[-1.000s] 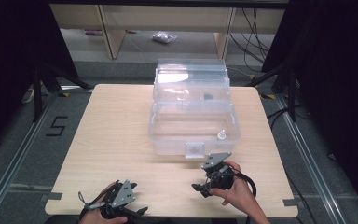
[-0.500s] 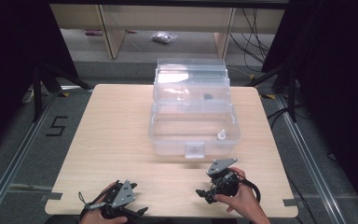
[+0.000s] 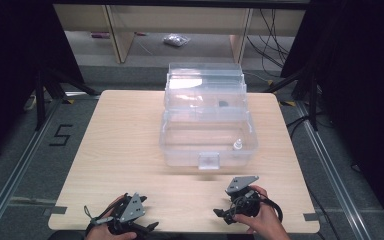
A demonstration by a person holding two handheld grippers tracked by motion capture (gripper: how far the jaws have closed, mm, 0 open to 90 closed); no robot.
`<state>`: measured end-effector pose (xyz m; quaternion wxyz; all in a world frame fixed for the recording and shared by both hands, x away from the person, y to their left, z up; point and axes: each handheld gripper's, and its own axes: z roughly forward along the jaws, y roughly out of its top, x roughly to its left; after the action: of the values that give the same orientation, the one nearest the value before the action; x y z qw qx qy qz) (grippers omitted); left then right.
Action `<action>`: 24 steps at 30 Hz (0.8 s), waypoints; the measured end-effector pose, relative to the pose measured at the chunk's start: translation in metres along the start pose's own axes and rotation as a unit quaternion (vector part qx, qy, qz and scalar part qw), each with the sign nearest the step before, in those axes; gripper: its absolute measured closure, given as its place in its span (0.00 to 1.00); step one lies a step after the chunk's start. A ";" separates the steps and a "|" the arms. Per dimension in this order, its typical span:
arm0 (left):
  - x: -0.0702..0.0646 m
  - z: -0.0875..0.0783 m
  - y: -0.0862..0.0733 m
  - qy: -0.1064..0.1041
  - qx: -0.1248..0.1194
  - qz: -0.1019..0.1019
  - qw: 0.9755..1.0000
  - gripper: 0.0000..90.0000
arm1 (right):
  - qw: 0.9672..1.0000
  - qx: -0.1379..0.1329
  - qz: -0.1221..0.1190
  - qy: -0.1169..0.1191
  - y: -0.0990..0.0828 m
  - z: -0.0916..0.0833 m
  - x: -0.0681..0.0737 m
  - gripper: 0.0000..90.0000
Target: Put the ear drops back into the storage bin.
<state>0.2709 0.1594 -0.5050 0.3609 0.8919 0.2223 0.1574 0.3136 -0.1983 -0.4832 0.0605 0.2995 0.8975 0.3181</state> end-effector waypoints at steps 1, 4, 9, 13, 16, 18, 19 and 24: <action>0.000 0.000 0.000 0.000 0.000 0.000 1.000 0.17 | 1.000 0.009 0.001 0.008 -0.001 -0.002 0.000 0.23; 0.000 0.000 0.000 0.000 0.001 0.001 1.000 0.17 | 1.000 0.006 0.001 -0.001 -0.006 -0.002 0.001 0.23; 0.000 0.000 0.000 -0.002 -0.001 -0.001 1.000 0.17 | 1.000 0.005 -0.004 0.004 -0.012 -0.005 0.000 0.23; 0.000 0.000 0.000 0.001 0.000 0.001 1.000 0.17 | 1.000 0.014 0.012 0.014 -0.018 -0.007 0.003 0.23; 0.000 0.000 0.000 0.000 0.000 0.001 1.000 0.17 | 1.000 -0.002 0.007 0.003 -0.022 -0.008 0.003 0.22; 0.000 0.000 0.000 0.001 0.000 0.001 1.000 0.17 | 1.000 0.001 0.014 -0.001 -0.026 -0.012 0.005 0.21; 0.000 0.000 0.000 0.001 0.000 0.000 1.000 0.17 | 1.000 0.006 0.016 0.000 -0.026 -0.014 0.006 0.21; 0.000 -0.001 0.000 -0.002 -0.001 0.008 1.000 0.17 | 1.000 -0.001 0.000 -0.003 -0.031 -0.015 0.004 0.21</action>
<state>0.2711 0.1597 -0.5042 0.3613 0.8936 0.2142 0.1585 0.2902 -0.2226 -0.4897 0.0637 0.3001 0.8972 0.3178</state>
